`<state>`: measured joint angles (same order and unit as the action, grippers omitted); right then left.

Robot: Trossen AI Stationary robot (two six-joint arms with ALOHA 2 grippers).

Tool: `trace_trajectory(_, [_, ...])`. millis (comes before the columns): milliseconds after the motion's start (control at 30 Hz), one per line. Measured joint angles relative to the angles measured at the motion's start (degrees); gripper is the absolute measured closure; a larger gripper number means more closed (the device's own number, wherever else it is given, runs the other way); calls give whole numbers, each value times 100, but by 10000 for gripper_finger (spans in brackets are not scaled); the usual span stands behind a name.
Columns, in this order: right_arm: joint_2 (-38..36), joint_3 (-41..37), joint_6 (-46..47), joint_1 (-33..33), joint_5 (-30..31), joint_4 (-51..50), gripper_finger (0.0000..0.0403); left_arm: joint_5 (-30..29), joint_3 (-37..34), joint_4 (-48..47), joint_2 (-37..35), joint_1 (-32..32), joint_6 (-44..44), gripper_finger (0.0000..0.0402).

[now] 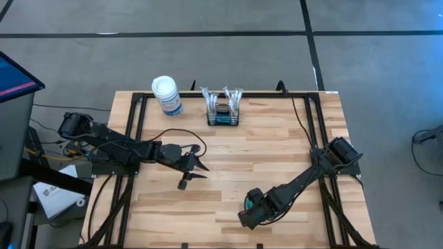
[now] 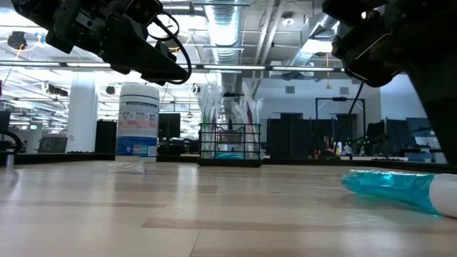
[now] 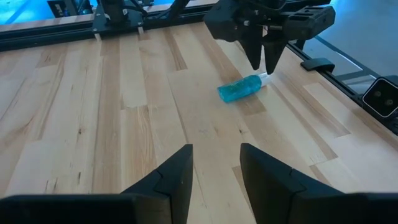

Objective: Pick & Place toothbrushing station
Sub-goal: Put the blue mouthwash into the black wire organizer

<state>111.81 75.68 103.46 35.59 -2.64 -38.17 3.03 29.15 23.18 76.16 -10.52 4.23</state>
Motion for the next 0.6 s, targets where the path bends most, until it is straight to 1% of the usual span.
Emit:
trace_trajectory(233, [4,0,59,3,316,-2,276,1,0,0,0,-1,0,275])
trace_trajectory(367, [35,1,109,3,316,4,276,0,0,-2,0,-1,-2,275])
trace_trajectory(600, [552,42,29,18,94,326,276,2,0,-10,0,0,-2,275])
